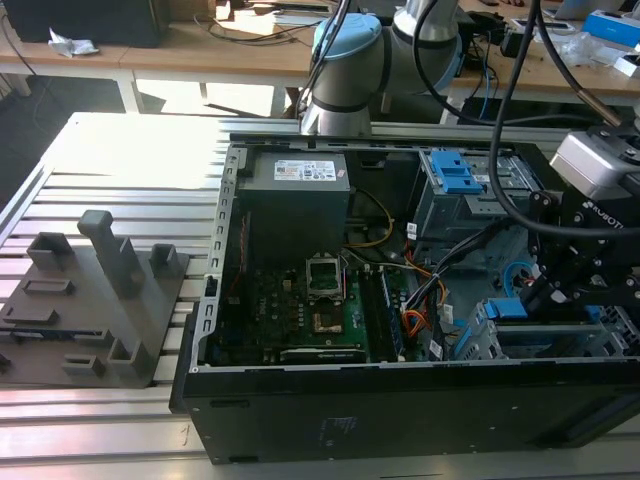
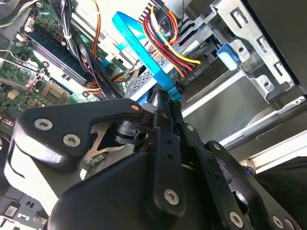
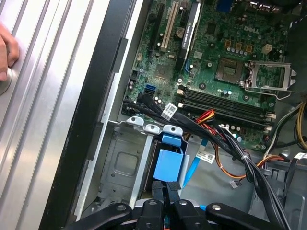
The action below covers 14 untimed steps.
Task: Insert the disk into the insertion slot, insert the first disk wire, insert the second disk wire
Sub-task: 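Insert the second disk wire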
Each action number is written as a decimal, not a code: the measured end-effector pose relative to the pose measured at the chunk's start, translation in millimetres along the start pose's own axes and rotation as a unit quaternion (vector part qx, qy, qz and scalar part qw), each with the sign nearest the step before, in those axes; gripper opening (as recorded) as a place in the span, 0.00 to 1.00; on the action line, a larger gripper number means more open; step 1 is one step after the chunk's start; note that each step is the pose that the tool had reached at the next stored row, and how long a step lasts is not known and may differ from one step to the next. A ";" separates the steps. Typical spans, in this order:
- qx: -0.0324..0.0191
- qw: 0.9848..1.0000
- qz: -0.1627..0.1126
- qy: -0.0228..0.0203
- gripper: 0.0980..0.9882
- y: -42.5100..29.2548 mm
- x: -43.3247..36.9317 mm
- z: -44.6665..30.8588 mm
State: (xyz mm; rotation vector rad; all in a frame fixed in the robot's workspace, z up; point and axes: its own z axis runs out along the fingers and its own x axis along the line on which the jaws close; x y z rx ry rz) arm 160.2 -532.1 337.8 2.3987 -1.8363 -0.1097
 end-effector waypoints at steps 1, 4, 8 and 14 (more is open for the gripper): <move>0.000 1.000 -0.002 0.001 0.06 0.1 0.0 -0.5; 0.000 1.000 -0.006 0.001 0.06 0.3 0.0 -1.7; 0.002 1.000 -0.009 -0.006 0.06 0.2 0.0 -1.2; 0.003 1.000 -0.011 -0.008 0.06 0.8 4.1 2.5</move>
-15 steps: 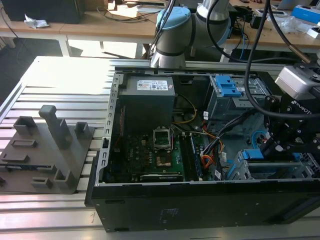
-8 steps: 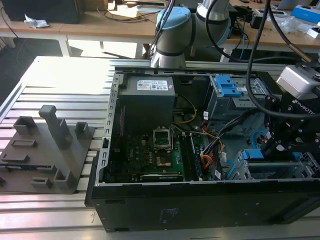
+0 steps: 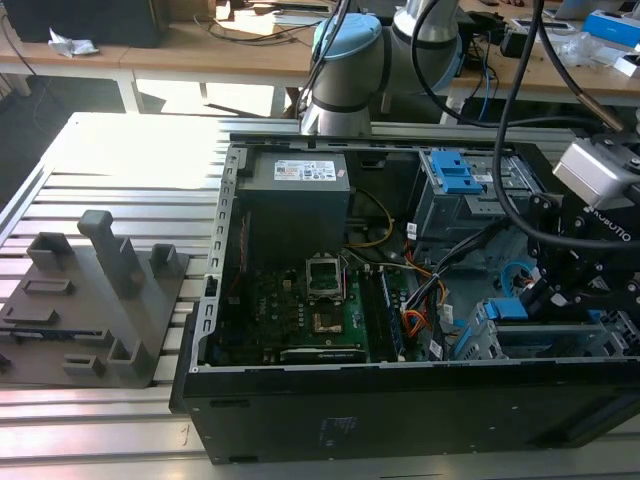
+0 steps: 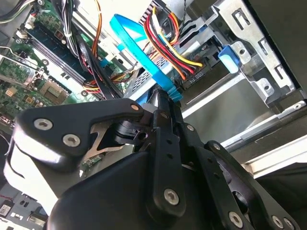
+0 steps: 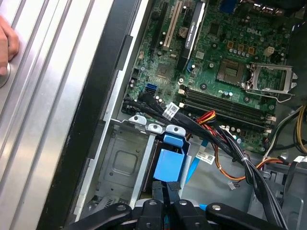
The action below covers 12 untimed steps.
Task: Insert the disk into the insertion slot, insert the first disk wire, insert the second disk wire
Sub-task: 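Insert the second disk wire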
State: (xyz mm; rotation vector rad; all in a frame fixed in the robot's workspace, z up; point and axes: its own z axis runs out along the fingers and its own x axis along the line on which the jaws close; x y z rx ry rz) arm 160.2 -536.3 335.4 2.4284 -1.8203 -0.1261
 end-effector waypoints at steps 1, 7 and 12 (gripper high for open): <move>0.000 1.000 0.000 0.000 0.06 0.0 0.3 0.3; 0.000 1.000 0.000 0.000 0.06 -0.5 0.7 2.0; 0.000 1.000 0.000 0.000 0.06 -2.7 1.1 2.4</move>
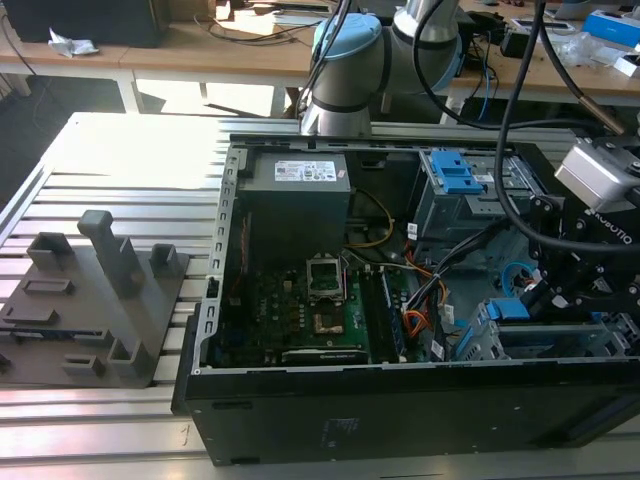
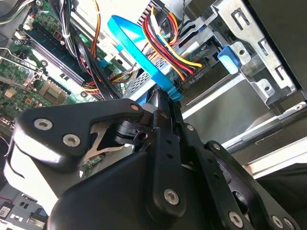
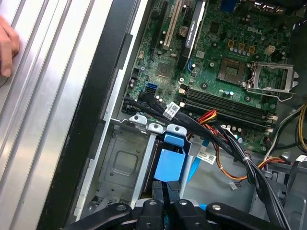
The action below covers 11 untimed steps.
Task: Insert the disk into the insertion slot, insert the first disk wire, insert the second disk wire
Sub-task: 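Insert the second disk wire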
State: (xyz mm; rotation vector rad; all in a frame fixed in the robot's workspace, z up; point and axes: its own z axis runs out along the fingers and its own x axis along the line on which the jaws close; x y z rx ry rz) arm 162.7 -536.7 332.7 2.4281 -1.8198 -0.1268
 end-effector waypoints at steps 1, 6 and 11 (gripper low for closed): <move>0.000 1.000 0.000 0.000 0.06 0.0 0.0 0.0; 0.000 1.000 0.000 0.000 0.15 -0.3 0.1 0.1; 0.000 1.000 0.000 0.000 0.15 1.7 0.0 -15.2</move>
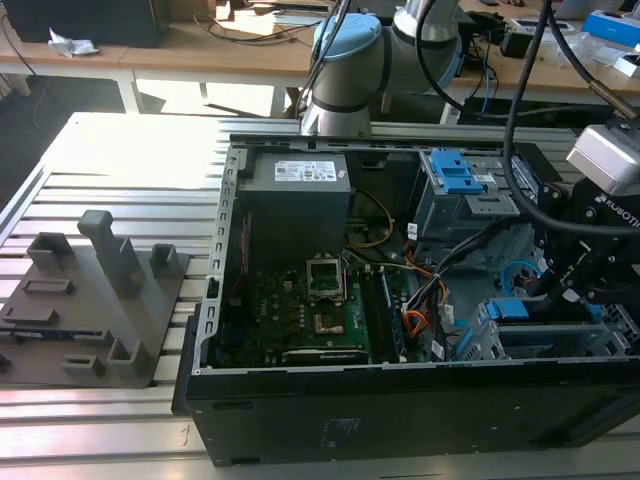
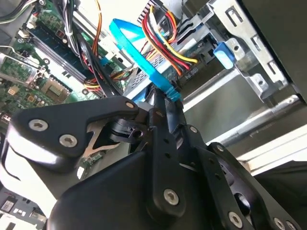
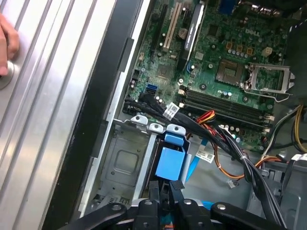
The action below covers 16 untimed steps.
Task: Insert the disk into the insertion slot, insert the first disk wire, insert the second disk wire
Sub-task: 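Insert the second disk wire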
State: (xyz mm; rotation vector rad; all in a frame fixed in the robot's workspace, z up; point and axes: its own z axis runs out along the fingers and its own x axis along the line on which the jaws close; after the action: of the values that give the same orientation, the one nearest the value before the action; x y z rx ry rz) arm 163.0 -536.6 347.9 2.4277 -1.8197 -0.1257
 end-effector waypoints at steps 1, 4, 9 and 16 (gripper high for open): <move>0.000 1.000 0.000 0.000 0.15 0.5 -0.1 -4.3; 0.000 1.000 0.000 0.000 0.15 0.7 -0.1 -4.9; 0.000 1.000 0.000 0.000 0.13 -0.1 -4.5 -7.1; 0.000 1.000 0.000 0.000 0.01 3.3 -4.7 -33.1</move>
State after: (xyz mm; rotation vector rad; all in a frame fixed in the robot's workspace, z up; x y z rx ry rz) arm 162.8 -531.9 381.2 2.4276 -1.8197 -0.1252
